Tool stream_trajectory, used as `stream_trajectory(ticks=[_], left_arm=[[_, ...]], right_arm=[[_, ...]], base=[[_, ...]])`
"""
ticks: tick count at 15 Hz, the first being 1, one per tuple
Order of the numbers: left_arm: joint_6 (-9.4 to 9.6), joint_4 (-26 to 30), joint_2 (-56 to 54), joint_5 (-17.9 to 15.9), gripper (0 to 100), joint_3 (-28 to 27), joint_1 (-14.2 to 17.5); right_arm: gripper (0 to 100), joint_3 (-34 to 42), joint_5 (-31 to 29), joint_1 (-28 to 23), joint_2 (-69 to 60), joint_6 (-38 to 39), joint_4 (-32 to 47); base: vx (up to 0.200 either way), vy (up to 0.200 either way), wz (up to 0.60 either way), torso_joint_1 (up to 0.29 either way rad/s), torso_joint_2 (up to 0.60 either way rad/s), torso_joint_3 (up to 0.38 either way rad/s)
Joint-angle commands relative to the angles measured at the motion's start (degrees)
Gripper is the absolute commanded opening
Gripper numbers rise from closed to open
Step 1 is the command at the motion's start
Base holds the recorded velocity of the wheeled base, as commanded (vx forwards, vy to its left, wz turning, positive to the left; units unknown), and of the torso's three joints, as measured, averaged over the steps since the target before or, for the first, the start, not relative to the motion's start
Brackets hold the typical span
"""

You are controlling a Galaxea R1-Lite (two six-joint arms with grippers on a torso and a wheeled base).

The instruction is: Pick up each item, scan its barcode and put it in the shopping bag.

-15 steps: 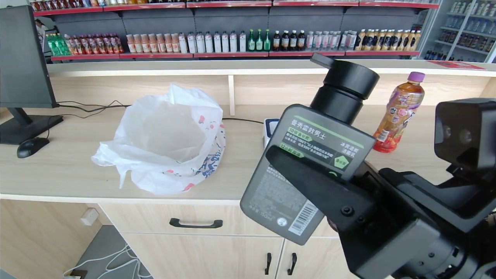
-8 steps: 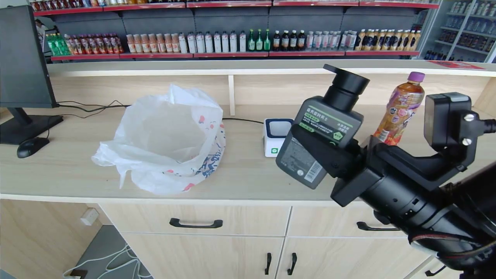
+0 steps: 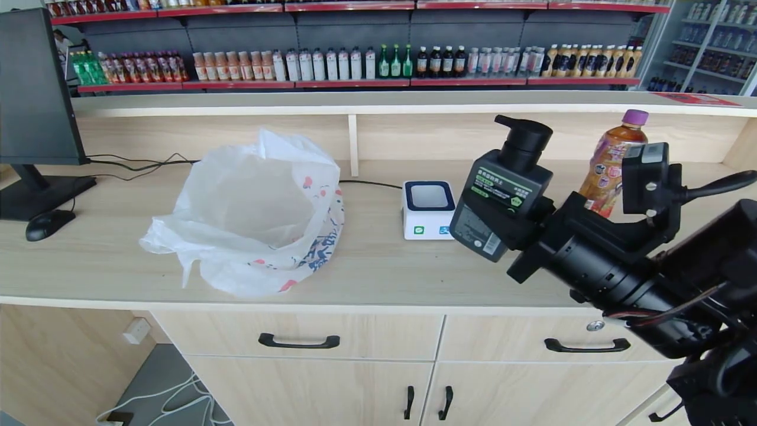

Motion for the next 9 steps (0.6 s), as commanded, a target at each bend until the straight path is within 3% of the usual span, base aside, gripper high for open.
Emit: stream_trajectory(ticks=[1, 6, 9], left_arm=[[0.04, -0.01, -0.02, 0.0, 100, -0.06, 0.04], [0.04, -0.01, 0.06, 0.0, 100, 0.02, 0.04], [0.04, -0.01, 0.06, 0.0, 100, -0.06, 0.04]], right_arm=[[0, -2.38, 0.98, -1.13, 3.61, -1.1, -0.08], [0, -13.01, 1.86, -3.15, 10.55, -3.65, -0.08], [0, -19.43, 7.57, -4.73, 14.51, -5.59, -0.08]], base=[[0.0, 0.0, 0.0, 0.0, 0.0, 0.0], [0.0, 0.0, 0.0, 0.0, 0.0, 0.0], [0.0, 0.0, 0.0, 0.0, 0.0, 0.0]])
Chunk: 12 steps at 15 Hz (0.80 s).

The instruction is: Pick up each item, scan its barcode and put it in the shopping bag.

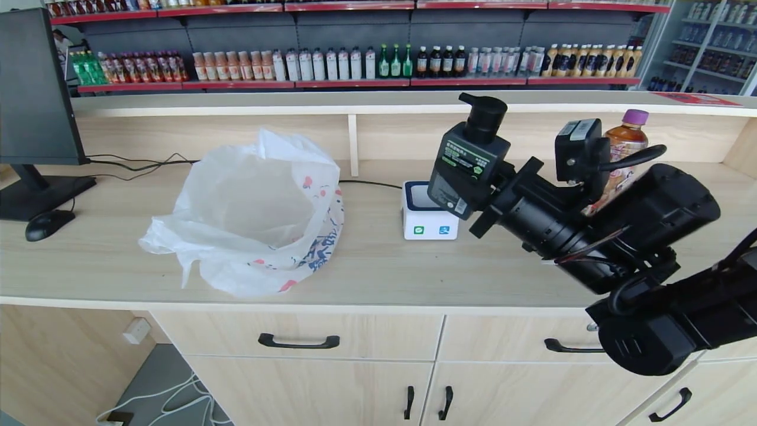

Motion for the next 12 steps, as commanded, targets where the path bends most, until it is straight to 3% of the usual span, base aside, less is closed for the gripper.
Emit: stream_trajectory(ticks=[1, 4, 6, 12], left_arm=[[-0.08, -0.01, -0.02, 0.0, 100, -0.04, -0.01], [-0.08, -0.01, 0.06, 0.0, 100, 0.05, -0.01], [-0.08, -0.01, 0.06, 0.0, 100, 0.05, -0.01], [-0.08, -0.01, 0.06, 0.0, 100, 0.05, -0.1]], right_arm=[[0, -4.24, 1.02, -1.42, 4.52, -0.81, 0.03], [0, -11.8, 3.57, -3.09, 8.21, -2.92, 0.03], [0, -16.02, 8.66, -4.85, 11.46, -4.41, 0.03], [0, -20.68, 16.49, -5.46, 15.5, -10.3, 0.03]], base=[[0.0, 0.0, 0.0, 0.0, 0.0, 0.0], [0.0, 0.0, 0.0, 0.0, 0.0, 0.0], [0.0, 0.0, 0.0, 0.0, 0.0, 0.0], [0.0, 0.0, 0.0, 0.0, 0.0, 0.0]])
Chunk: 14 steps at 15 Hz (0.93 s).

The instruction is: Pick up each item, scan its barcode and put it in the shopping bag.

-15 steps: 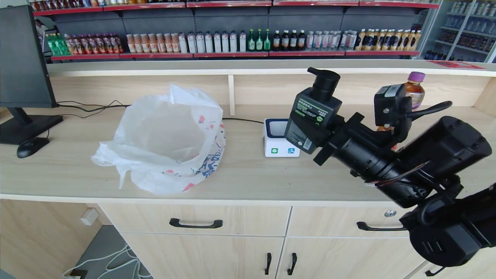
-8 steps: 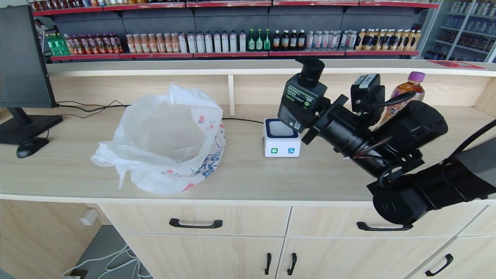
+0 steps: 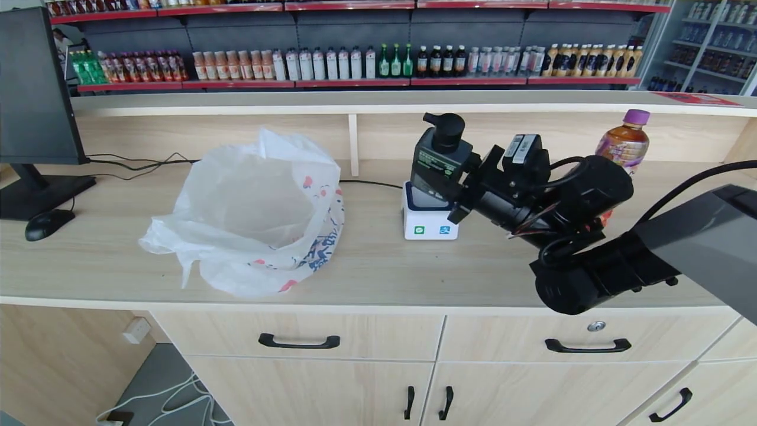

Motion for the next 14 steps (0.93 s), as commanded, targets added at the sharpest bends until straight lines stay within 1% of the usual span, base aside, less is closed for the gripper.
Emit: stream_trajectory(ticks=[1, 5, 8, 12, 14], left_arm=[[0.02, -0.01, 0.06, 0.0, 100, -0.06, 0.04], [0.02, -0.01, 0.06, 0.0, 100, 0.02, -0.05], [0.02, -0.01, -0.02, 0.0, 100, -0.06, -0.05], [0.11, -0.01, 0.06, 0.0, 100, -0.06, 0.04], [0.11, -0.01, -0.02, 0.0, 100, -0.06, -0.05]], right_arm=[[0, -3.82, 1.45, -0.33, 3.05, -1.22, -0.06], [0, -8.39, 6.11, -1.03, 7.0, -2.97, -0.06], [0, -8.04, 9.98, -2.17, 7.79, -6.14, -0.06], [0, -4.96, 10.06, -2.17, 4.28, -6.4, -0.06], [0, -5.32, 10.24, -2.52, 4.28, -7.46, -0.06]], base=[[0.0, 0.0, 0.0, 0.0, 0.0, 0.0], [0.0, 0.0, 0.0, 0.0, 0.0, 0.0], [0.0, 0.0, 0.0, 0.0, 0.0, 0.0], [0.0, 0.0, 0.0, 0.0, 0.0, 0.0], [0.0, 0.0, 0.0, 0.0, 0.0, 0.0]])
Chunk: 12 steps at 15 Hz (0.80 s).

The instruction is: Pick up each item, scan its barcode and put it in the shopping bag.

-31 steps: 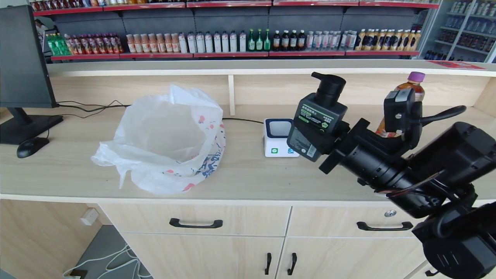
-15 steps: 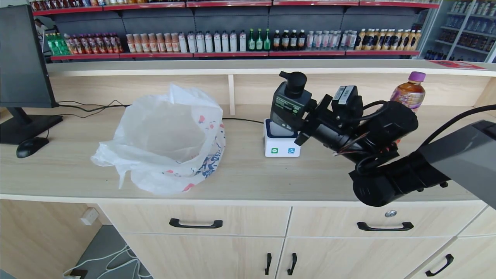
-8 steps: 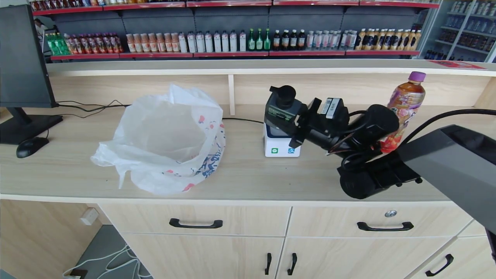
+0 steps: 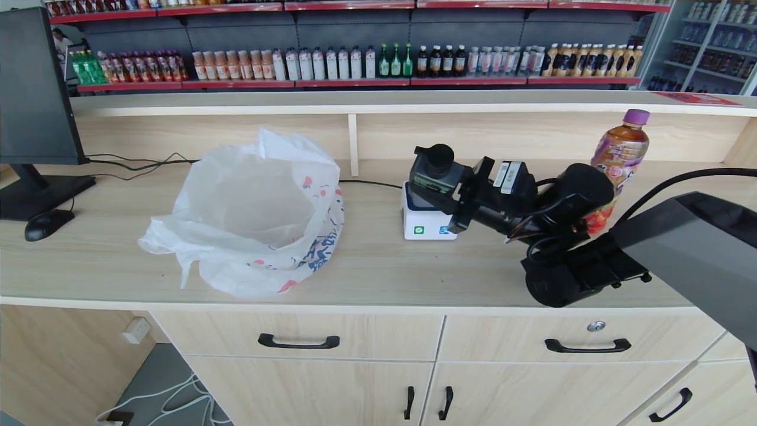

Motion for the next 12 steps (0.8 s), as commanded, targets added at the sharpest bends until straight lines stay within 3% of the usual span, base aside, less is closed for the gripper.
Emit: stream_trajectory(ticks=[1, 3, 8, 12], left_arm=[[0.01, -0.01, 0.06, 0.0, 100, 0.05, 0.0], [0.01, -0.01, 0.06, 0.0, 100, 0.05, 0.0], [-0.08, -0.01, 0.06, 0.0, 100, 0.05, 0.0], [0.01, -0.01, -0.02, 0.0, 100, -0.04, 0.09]], right_arm=[[0, -0.75, 0.02, -0.07, -0.38, -0.45, -0.01], [0, -0.05, 0.02, -0.07, -0.64, -0.19, -0.01], [0, 13.05, -0.06, 0.02, -13.3, 1.48, -0.01], [0, 13.66, -0.68, -0.16, -14.0, 2.45, -0.01]], base=[[0.0, 0.0, 0.0, 0.0, 0.0, 0.0], [0.0, 0.0, 0.0, 0.0, 0.0, 0.0], [0.0, 0.0, 0.0, 0.0, 0.0, 0.0], [0.0, 0.0, 0.0, 0.0, 0.0, 0.0]])
